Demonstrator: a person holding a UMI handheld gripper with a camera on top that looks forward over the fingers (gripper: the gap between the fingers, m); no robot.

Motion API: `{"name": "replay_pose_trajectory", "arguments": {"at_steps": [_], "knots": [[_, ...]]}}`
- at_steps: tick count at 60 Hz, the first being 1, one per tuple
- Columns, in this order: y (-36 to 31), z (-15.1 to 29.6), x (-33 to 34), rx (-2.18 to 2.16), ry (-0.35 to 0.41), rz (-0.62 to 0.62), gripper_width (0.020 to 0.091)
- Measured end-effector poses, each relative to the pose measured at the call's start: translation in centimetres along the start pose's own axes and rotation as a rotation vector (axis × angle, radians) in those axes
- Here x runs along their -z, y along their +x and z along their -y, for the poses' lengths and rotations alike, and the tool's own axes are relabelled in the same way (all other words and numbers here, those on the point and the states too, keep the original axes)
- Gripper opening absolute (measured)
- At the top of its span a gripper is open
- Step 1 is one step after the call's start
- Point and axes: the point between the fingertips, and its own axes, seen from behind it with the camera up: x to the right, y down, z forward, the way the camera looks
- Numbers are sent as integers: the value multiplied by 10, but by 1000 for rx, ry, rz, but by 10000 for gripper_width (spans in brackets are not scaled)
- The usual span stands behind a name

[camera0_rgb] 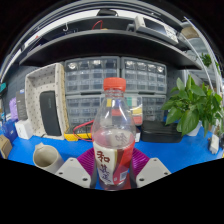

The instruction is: Pour water

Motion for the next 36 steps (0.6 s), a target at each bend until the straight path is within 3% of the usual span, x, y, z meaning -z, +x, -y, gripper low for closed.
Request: {"name": "replay_pose_trajectory", "arguments": {"at_steps": [10, 16, 36], "knots": [[-1, -4, 3, 5, -35, -7, 541], [-2, -18, 10, 31, -89, -7, 856], [-9, -64, 85, -14, -218, -20, 841]]}}
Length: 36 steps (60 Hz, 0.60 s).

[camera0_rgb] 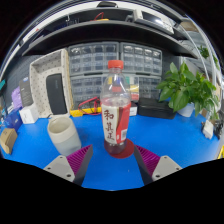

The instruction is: Pour water

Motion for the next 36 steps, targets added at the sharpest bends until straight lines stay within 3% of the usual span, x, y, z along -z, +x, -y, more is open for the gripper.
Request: {"name": "replay_pose_trajectory", "arguments": {"at_steps": [5, 14, 36], "knots": [[-8, -4, 26, -5, -25, 11, 843], [-23, 25, 73, -1, 0, 25, 843], [-65, 109, 141, 0, 148, 95, 844]]}}
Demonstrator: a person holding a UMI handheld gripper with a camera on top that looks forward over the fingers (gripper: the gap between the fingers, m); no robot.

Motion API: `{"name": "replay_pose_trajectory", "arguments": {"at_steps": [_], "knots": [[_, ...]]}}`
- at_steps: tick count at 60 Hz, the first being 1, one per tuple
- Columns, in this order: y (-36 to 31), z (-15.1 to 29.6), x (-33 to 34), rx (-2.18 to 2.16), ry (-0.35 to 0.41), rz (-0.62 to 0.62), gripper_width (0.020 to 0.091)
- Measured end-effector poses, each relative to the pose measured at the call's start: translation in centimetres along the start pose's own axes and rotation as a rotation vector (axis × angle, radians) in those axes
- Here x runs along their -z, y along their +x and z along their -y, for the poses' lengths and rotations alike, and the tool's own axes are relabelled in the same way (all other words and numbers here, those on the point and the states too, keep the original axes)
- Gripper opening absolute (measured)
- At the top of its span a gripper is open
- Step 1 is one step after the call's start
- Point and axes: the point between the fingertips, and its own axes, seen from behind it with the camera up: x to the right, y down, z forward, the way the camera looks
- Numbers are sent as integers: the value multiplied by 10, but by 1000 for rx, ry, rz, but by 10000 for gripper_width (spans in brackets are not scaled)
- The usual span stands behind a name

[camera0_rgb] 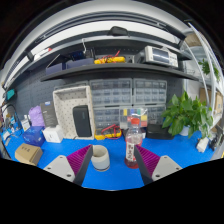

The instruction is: Pour water

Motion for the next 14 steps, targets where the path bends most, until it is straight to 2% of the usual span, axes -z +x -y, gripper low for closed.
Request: {"name": "replay_pose_trajectory", "arguments": {"at_steps": [14], "knots": [[-14, 17, 10, 10, 26, 35, 843]]}}
